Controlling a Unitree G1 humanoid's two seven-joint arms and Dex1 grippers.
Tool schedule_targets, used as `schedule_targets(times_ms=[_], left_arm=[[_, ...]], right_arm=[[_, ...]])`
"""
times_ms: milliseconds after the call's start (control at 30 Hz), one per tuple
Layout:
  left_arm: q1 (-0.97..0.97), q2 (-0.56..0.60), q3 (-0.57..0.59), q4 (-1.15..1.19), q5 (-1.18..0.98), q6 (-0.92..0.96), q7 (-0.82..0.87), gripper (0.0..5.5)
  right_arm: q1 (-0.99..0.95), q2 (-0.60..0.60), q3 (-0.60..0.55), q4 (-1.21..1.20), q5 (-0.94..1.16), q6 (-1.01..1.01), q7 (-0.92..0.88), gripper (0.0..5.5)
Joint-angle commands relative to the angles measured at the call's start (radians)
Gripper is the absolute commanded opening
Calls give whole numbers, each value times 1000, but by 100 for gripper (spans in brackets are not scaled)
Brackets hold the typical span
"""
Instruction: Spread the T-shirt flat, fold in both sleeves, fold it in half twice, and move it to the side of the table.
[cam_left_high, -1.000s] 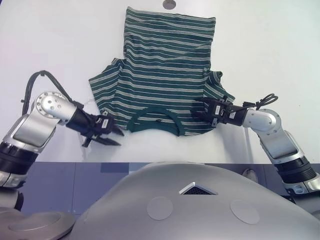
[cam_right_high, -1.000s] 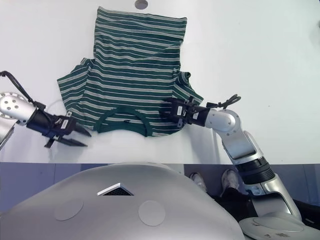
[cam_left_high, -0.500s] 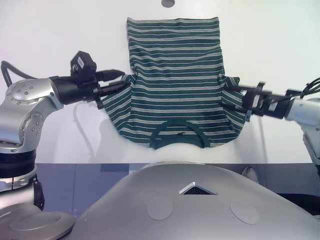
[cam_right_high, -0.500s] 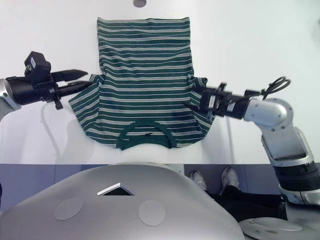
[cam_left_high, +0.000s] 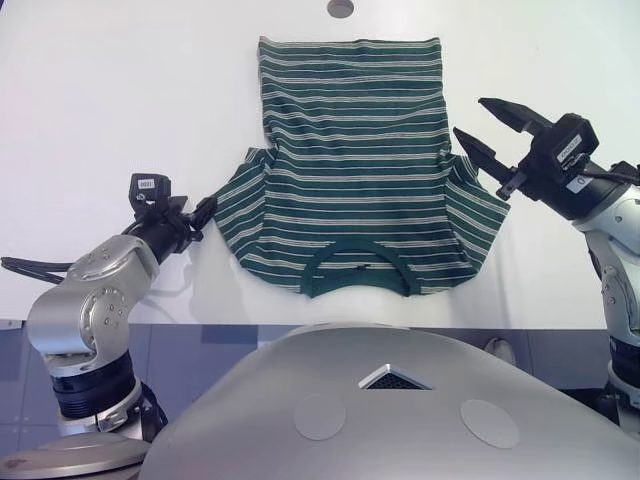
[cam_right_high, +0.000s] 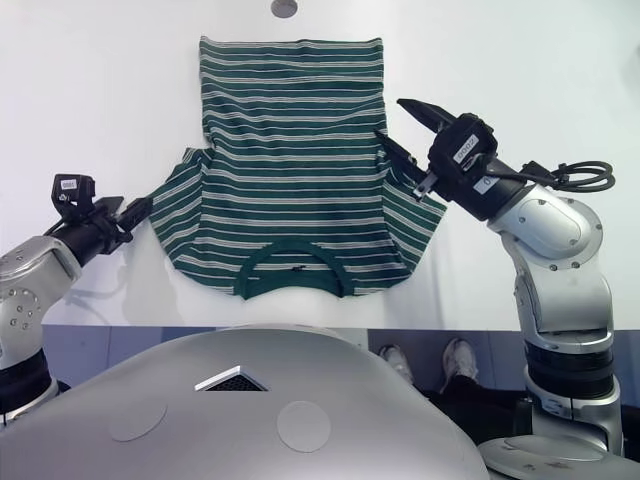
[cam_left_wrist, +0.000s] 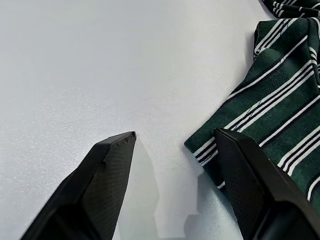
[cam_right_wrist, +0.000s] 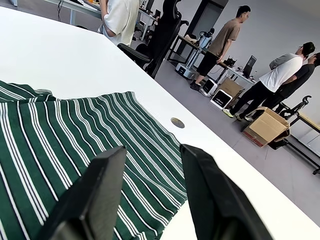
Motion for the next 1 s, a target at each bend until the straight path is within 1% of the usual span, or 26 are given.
schedule_targets(times_ms=[33,200,300,367,433,533,700,867,1000], left_arm=[[43,-19,-48,46,38,-14,4,249],[80,-2,-118,73,85,-99,-37,168],[89,3,-145,36,82,-107,-54,114],[105,20,-167,17,89,-121,-69,90],[118,28,-180,15,99,-137,-77,49],[114,23,-175,33,117,-169,-66,4],[72,19,-153,69,159,-231,-43,4],[8,99,-105,115,179,-252,-87,4],[3,132,-124,64,173,-256,-132,4]], right_arm=[[-5,9,8,-3,-16,-5,5,201],[-8,17,8,4,-21,-4,8,201],[-6,22,11,8,-26,-9,7,201],[-8,24,10,10,-27,-10,5,201],[-12,26,8,14,-27,-11,3,201],[-16,30,11,17,-32,-14,3,201],[-28,39,12,35,-40,-22,1,201],[-31,56,14,37,-55,-25,-4,201],[-29,64,15,37,-63,-26,-8,201]])
